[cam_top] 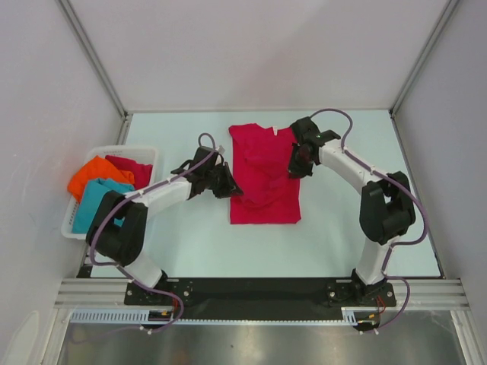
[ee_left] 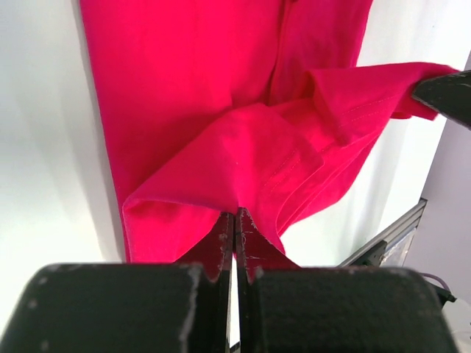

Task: Fold and stack the t-shirts
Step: Fold the folded rectangular tshirt in 1/3 of the way

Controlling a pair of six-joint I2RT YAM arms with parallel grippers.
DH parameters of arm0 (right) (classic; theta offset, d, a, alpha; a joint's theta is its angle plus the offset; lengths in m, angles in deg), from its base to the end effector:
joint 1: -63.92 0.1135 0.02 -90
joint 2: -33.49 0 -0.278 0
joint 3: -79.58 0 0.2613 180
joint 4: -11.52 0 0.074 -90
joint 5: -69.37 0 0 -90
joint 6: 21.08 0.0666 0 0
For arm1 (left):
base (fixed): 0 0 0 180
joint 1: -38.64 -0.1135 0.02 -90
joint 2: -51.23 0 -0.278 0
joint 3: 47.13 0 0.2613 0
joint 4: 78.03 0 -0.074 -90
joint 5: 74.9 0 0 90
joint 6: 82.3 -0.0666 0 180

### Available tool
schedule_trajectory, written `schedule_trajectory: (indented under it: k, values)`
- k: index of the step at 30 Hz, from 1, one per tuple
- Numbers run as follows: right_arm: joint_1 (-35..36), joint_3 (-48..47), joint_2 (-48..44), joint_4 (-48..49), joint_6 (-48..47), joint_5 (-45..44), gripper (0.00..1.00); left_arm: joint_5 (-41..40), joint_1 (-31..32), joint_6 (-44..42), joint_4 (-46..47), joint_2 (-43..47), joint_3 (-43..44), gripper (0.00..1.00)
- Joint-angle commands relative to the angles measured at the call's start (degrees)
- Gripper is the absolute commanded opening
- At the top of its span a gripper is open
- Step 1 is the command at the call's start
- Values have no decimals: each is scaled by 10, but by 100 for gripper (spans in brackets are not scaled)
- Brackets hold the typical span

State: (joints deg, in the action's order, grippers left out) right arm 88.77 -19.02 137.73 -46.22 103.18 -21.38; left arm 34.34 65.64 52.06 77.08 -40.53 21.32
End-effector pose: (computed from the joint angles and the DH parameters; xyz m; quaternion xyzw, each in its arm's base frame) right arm 0.3737 0.1721 0.2316 0.0813 0.9697 0.1080 0.2034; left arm 0.3106 -0.1829 0.1859 -0.0801 0.9195 -0.3320 0.1946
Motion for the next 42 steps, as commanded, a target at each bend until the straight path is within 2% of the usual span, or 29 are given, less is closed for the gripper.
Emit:
schedule_trajectory:
  k: [1, 8, 18, 26, 34, 39, 42]
  values:
    - [-14, -20, 25, 14, -12, 1, 0, 22, -13, -3, 42, -21, -3, 0]
    - [-48, -61, 100, 27, -14, 1, 0, 44, -48, 10, 60, -95, 40, 0]
    - [-75, -236, 236, -18, -23, 8, 0, 64, -95, 20, 49, -212, 131, 0]
    - [-74, -252, 243, -32, -28, 8, 0, 66, -109, 15, 25, -242, 193, 0]
    - [-75, -263, 213, -33, -34, -30, 0, 53, -115, 0, -13, -243, 258, 0]
    - [-86, -327, 251, -53, -32, -28, 0, 51, -116, -9, -49, -278, 317, 0]
    - [-92, -369, 278, -55, -30, -8, 6, 54, -116, -16, -70, -298, 354, 3]
